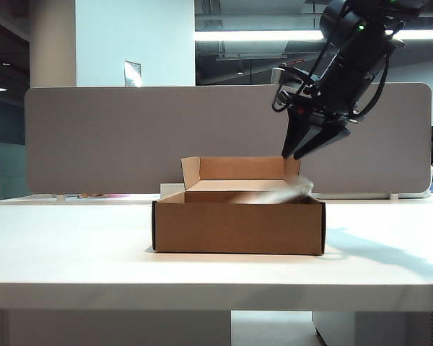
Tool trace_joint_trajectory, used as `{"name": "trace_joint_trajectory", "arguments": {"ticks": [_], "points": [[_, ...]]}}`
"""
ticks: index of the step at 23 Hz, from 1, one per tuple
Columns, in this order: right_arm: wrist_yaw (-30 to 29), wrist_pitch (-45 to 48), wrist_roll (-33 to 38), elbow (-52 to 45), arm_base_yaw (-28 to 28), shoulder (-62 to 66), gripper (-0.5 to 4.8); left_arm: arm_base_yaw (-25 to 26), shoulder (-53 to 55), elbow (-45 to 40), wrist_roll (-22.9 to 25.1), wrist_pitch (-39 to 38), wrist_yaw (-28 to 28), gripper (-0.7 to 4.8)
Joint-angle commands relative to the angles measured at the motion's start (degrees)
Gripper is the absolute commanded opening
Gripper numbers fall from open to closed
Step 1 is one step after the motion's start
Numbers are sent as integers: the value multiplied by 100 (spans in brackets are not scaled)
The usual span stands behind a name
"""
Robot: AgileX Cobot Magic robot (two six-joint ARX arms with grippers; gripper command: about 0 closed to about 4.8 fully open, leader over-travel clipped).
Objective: Pick up the lid and place it into the paper box.
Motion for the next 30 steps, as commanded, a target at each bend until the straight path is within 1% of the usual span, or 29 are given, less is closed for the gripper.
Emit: {"name": "trace_joint_trajectory", "arguments": {"ticks": [1, 3, 8, 9, 12, 15, 17, 19, 20, 22, 23, 25, 27, 30], "points": [[-50, -173, 2, 24, 7, -22, 132, -7, 7, 11, 4, -85, 11, -5], [-57, -173, 4, 24, 7, -22, 182, -7, 7, 11, 4, -85, 13, -5], [-31, -223, 50, 24, 9, -26, 175, -7, 7, 11, 4, -85, 13, -5], [-31, -282, 50, 24, 9, -57, 122, -7, 7, 11, 4, -85, 13, -5], [-31, -389, 55, 24, 0, -173, -4, -7, 7, 11, 2, -85, 13, -5], [-33, -398, 219, 24, -7, -404, -9, -7, 7, 11, 4, -85, 11, -5], [-35, -332, 422, 24, -7, -608, -9, -7, 7, 11, 4, -83, -105, -5], [-42, -358, 553, 17, -7, -785, -9, -7, 7, 11, 4, -46, -498, -5], [-42, -380, 610, -24, -7, -898, -9, -7, 7, 11, 4, 20, -896, -5], [-37, -330, 632, -188, -7, -1084, -9, -7, 7, 11, 2, 151, -1523, -5], [-28, -179, 634, -457, -9, -1296, -9, -7, 7, 11, 2, 291, -2100, -5], [-13, 133, 697, -992, -90, -1692, -9, -7, 7, 11, 4, 428, -2594, -5], [-15, 505, 898, -1539, -177, -2103, -9, -7, 7, 11, 7, 442, -2787, -5], [-13, 1008, 1163, -2234, -345, -2645, -9, -4, 7, 11, 9, 450, -2896, -5]]}}
